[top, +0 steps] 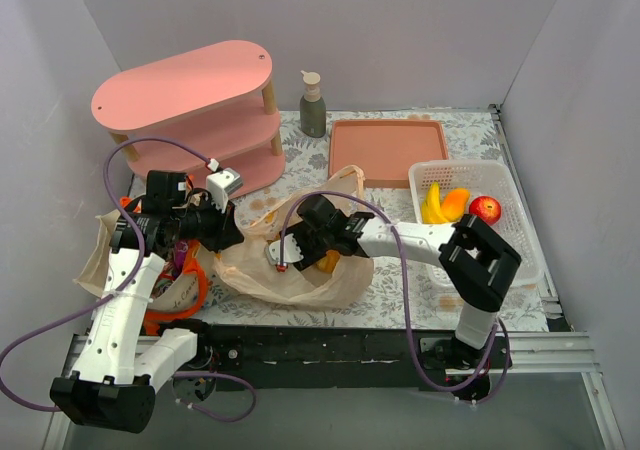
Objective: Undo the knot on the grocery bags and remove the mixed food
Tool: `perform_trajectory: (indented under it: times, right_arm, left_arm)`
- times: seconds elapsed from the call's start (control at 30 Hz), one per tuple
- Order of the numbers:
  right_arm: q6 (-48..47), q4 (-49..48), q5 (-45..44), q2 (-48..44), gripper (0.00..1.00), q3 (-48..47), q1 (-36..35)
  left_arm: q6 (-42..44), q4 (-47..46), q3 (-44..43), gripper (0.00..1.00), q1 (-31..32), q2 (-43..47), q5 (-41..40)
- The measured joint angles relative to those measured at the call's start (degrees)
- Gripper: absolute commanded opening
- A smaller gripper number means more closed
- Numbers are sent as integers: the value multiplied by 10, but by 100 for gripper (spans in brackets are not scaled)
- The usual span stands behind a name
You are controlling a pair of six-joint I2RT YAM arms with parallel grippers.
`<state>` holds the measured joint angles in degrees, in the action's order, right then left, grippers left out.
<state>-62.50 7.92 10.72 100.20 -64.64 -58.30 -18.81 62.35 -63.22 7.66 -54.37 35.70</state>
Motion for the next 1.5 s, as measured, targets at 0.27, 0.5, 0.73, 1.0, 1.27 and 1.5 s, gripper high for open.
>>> perform_trajectory:
  times: [0.27, 0.5, 0.73, 1.0, 1.27, 1.5]
  right_arm:
    - [-55, -28, -38, 51, 5, -11, -2]
    - [-72, 23, -27, -20, 1, 10, -2]
    - [-31, 117, 65, -204, 1, 16, -1]
    - [49, 183, 136, -290, 1, -1, -1]
    - [168, 153, 143, -316, 1, -103, 14]
    - [331, 20, 167, -289, 1, -185, 169]
  left_arm:
    - [-3, -3, 0, 0, 0, 0, -5]
    - [-5, -11, 1, 0, 0, 0, -6]
    - [-6, -21, 8, 0, 0, 0, -6]
    - [-11, -35, 9, 0, 0, -8, -6]
    - [-9, -37, 9, 0, 0, -12, -18]
    - [24, -31, 8, 0, 0, -16, -64]
